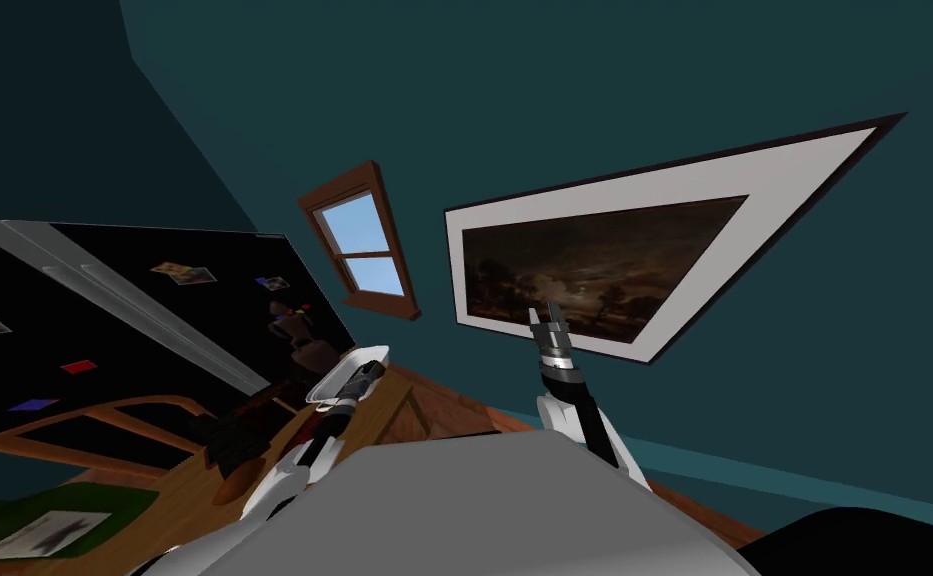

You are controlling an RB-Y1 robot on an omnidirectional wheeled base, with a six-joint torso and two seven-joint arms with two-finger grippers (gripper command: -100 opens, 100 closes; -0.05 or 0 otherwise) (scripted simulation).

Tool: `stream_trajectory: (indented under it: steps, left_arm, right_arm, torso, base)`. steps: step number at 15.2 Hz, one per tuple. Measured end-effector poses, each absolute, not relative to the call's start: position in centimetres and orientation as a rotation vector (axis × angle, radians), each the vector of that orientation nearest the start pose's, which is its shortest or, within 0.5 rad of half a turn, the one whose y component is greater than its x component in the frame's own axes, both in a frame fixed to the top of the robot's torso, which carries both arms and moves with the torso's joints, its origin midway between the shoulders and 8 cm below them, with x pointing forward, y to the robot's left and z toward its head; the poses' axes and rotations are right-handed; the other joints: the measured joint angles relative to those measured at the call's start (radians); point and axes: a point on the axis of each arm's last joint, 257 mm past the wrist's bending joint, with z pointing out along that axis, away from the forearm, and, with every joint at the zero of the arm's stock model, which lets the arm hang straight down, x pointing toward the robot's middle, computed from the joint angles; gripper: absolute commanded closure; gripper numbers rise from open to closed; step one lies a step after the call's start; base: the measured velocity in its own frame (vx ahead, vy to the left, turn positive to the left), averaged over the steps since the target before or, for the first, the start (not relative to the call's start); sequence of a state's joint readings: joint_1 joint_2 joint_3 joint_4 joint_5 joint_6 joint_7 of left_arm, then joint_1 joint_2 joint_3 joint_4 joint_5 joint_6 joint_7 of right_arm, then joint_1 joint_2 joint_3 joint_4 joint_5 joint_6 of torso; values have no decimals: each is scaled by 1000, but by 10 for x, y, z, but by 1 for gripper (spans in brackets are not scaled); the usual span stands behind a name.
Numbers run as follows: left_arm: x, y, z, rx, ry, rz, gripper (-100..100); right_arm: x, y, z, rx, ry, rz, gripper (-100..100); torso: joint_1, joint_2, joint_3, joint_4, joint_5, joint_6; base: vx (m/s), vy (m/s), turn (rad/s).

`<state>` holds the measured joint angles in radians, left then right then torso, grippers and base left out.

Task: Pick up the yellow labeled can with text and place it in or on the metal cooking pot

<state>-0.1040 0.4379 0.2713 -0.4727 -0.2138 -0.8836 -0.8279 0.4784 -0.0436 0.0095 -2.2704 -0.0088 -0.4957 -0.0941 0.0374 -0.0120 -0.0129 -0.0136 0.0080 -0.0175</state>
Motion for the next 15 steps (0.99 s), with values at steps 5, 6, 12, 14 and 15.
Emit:
stream_trajectory:
  steps: [5,6,12,14,15]
  left_arm:
    - [417,532,-359,-320,1575,-6,100]
    - [416,538,-358,-326,1574,2,100]
    - [399,580,-353,-382,1567,65,100]
    - [397,580,-352,-382,1567,67,100]
    - [397,581,-351,-383,1567,68,-100]
  right_arm:
    - [349,-271,26,666,615,1415,0]
    - [349,-271,26,666,615,1415,0]
    - [349,-271,26,666,615,1415,0]
    - [349,-271,26,666,615,1415,0]
    - [349,-271,26,666,615,1415,0]
  torso:
    - [16,-5,-2,2,-2,-4]
    - [16,-5,-2,1,-2,-4]
    - [15,-6,-3,0,-2,-6]
    - [10,-5,-2,1,-4,-4]
    - [8,-4,-2,1,-4,-4]
  base:
    - [25,78,-71]
    - [18,52,6]
    - [32,84,-61]
    - [-4,-3,20]
    - [0,0,0]
